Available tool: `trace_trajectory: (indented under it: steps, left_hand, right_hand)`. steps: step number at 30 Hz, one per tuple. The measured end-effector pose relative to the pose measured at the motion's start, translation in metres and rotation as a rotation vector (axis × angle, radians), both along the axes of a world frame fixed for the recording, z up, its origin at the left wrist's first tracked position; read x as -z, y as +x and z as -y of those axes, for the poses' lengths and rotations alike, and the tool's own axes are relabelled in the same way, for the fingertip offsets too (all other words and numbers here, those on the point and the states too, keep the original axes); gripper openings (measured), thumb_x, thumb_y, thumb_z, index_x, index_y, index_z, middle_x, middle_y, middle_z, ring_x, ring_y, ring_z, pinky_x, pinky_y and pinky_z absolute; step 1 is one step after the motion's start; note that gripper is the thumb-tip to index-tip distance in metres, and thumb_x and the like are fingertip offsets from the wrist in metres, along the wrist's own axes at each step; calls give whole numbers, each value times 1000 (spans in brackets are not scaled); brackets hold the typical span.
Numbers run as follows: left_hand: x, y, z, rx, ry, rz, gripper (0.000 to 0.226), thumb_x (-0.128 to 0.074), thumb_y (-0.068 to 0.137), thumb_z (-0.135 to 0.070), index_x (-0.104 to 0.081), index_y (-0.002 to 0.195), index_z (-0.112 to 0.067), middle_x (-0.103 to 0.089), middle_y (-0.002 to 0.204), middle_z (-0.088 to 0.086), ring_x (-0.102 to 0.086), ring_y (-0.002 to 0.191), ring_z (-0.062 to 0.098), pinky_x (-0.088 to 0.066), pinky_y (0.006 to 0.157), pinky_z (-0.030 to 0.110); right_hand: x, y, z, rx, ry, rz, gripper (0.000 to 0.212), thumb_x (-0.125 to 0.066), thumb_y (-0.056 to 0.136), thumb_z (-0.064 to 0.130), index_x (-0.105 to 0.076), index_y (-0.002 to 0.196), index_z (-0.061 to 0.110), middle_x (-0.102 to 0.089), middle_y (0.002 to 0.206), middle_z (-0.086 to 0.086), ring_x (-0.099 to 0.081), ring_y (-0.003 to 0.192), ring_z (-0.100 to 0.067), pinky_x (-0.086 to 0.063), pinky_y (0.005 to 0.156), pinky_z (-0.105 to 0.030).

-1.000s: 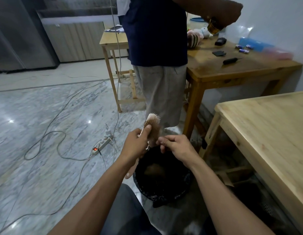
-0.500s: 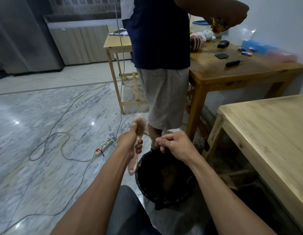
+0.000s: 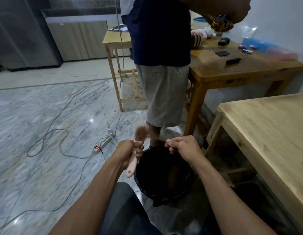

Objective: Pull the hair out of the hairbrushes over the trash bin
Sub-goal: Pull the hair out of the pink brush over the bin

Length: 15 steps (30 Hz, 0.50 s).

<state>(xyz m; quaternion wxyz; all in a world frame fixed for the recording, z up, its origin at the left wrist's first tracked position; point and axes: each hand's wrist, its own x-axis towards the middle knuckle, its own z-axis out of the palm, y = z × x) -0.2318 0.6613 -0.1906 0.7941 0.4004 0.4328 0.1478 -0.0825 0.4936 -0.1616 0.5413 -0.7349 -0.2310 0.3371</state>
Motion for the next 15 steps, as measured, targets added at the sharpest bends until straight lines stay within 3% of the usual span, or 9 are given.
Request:
trace_trajectory:
  steps: [5,8,10,12,13,15]
  left_hand:
    - [14,7,-21,-242,29,-126,27,-34,92,11,-44,75,-8,-39,66,9,-33,31,13,-29,35,17]
    - [10,1,-24,-338,206,-226,23,-36,86,11,-45,77,-9,-39,63,10,-33,43,17,-26,45,24]
    - [4,-5,-16,-271,358,-237,20,-41,86,11,-46,79,-7,-39,65,9,-32,50,20,-24,50,31]
    - [0,-6,-4,-151,482,-209,14,-50,88,7,-51,79,-4,-47,65,12,-39,52,22,-32,51,34]
    - [-3,-6,2,-107,536,-205,12,-54,88,4,-54,80,-4,-52,66,13,-44,53,23,-37,52,36]
    - [-10,-2,12,-35,644,-202,12,-58,88,-1,-58,81,-10,-58,68,12,-51,55,24,-44,54,37]
  right_hand:
    - [-2,-5,-2,22,60,47,24,-71,95,16,-83,77,6,-69,59,-3,-65,62,-11,-55,68,-17]
    - [-7,2,2,96,93,68,22,-70,96,16,-83,78,11,-77,73,-12,-72,75,-21,-59,85,-31]
    - [-11,7,4,-36,-23,96,16,-67,97,13,-83,103,12,-80,102,-10,-72,97,-19,-56,93,-30]
    - [-9,12,1,-253,-276,173,46,-67,95,15,-64,141,16,-64,141,-4,-59,128,-18,-44,100,-24]
    - [-6,13,-2,-285,-358,206,63,-67,92,18,-51,152,21,-51,155,-2,-48,141,-21,-39,104,-27]
    - [-6,12,-9,-223,-322,191,78,-65,85,29,-38,159,30,-36,165,0,-36,150,-24,-35,113,-35]
